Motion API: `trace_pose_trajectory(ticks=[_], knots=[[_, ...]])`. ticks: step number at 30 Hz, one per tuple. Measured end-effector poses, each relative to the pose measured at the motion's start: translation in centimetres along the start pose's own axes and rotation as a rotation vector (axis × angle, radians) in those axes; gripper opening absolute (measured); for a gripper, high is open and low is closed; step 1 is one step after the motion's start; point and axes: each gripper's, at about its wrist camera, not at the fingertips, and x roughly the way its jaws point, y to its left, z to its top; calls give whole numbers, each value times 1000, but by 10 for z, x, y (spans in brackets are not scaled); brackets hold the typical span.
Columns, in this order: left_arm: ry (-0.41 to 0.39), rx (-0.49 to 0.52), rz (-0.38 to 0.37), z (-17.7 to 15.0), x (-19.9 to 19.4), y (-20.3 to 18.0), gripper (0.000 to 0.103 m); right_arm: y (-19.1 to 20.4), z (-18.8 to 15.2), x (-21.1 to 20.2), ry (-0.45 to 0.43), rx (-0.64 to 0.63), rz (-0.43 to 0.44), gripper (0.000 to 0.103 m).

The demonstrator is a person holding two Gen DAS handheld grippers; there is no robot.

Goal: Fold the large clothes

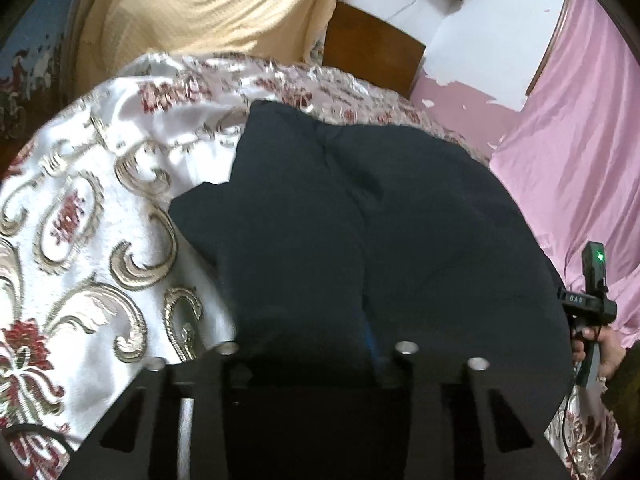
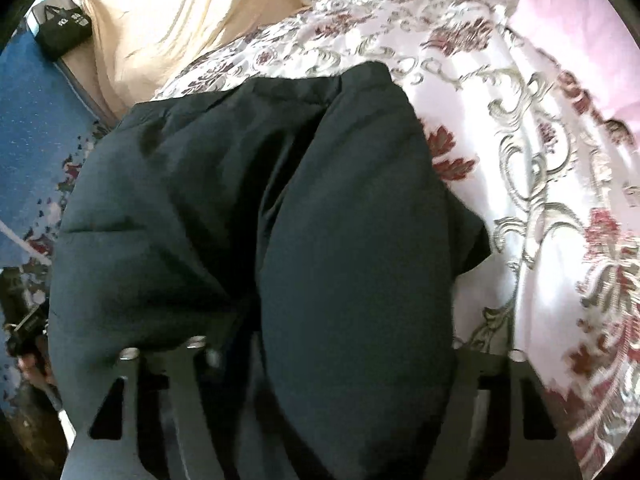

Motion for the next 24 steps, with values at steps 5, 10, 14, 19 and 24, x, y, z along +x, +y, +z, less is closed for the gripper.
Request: trace_pose_trajectory(ticks=[5, 10, 14, 19, 24], knots=[[-63, 127, 163, 2, -23, -39, 17, 5, 1, -27, -62, -18, -12, 26], [-80, 165, 215, 19, -57, -65, 15, 9, 4, -65, -152, 12, 68, 19], [-99, 213, 262, 26, -88, -81, 14, 28, -5, -89, -181, -17, 116, 18], [-114, 247, 309, 15, -133, -94, 15, 52, -20, -123, -214, -91, 150, 18], [-102, 251, 340, -11, -169, -95, 15, 62, -43, -150, -228, -110, 179, 18]])
